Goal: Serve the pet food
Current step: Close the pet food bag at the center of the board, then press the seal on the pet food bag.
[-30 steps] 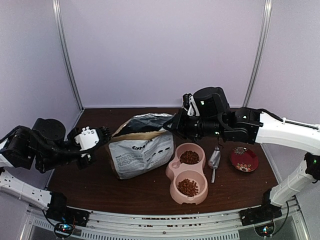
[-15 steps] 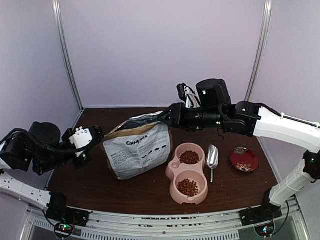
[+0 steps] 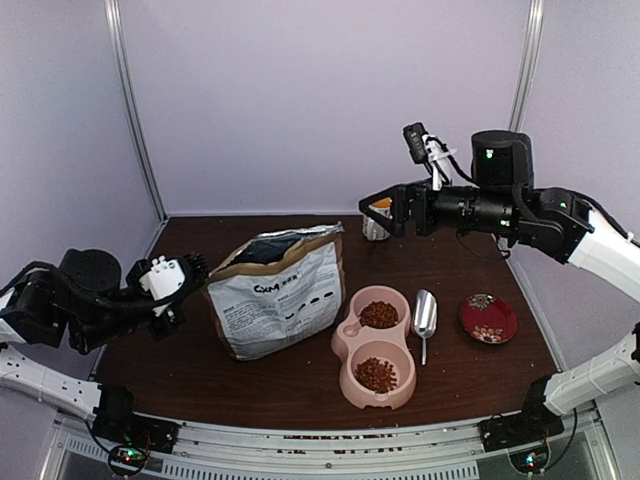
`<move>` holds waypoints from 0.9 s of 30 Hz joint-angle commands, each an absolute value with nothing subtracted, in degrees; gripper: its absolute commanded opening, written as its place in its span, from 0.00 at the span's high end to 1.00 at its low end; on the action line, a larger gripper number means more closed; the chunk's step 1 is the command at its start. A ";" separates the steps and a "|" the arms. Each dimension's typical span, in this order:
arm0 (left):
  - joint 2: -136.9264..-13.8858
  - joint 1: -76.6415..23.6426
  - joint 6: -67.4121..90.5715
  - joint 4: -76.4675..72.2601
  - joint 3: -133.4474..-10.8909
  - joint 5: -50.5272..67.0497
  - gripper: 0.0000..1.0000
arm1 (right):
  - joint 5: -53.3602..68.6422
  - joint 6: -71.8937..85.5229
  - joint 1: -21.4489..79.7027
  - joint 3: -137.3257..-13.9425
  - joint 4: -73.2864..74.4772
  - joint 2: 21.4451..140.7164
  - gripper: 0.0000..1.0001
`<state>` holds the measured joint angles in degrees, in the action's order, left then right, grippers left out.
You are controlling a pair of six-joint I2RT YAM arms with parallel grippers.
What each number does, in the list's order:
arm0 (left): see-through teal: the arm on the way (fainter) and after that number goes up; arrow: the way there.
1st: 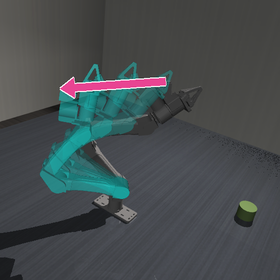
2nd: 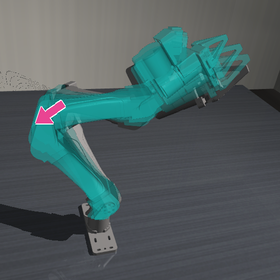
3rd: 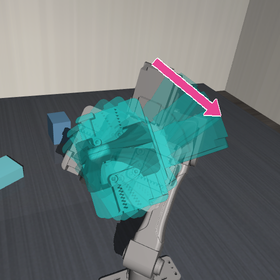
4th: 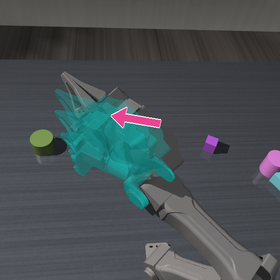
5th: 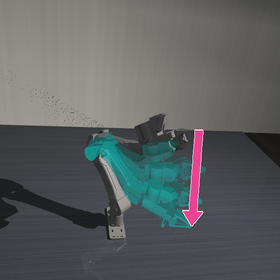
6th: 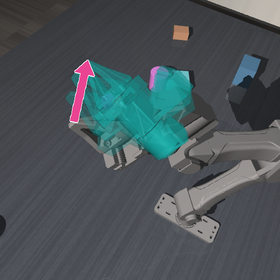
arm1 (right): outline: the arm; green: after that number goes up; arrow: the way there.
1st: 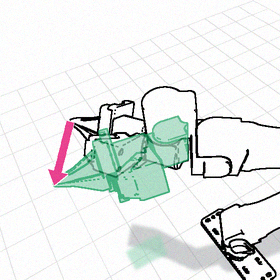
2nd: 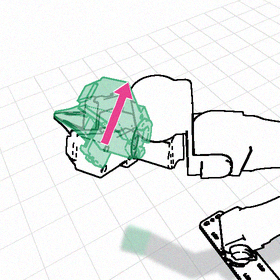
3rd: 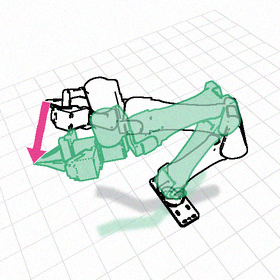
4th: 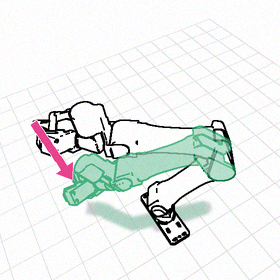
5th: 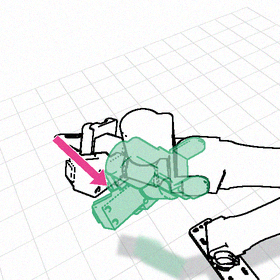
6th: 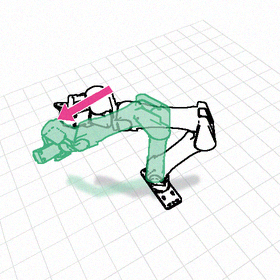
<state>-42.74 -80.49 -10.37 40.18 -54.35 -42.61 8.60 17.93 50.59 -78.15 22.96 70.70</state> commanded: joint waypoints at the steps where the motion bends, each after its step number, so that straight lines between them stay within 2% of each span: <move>1: -42.32 -78.17 -11.34 40.12 -52.53 -41.85 1.00 | 4.43 7.18 48.94 -76.11 24.82 68.35 0.03; 11: -43.09 -69.01 -12.78 36.46 -50.32 -31.86 1.00 | 8.60 -7.34 44.72 -70.77 22.72 63.41 0.03; 20: -45.62 -65.84 -10.47 36.22 -50.04 -30.18 1.00 | 16.96 -23.26 43.60 -67.19 21.73 63.58 0.02; 27: -45.07 -64.54 -9.51 35.66 -49.42 -29.10 1.00 | 26.19 -35.08 43.51 -73.11 31.78 69.94 0.05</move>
<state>-44.97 -65.60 -11.00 32.49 -51.29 -29.91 19.25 -26.22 43.92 -69.21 25.98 67.11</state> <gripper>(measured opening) 0.013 0.957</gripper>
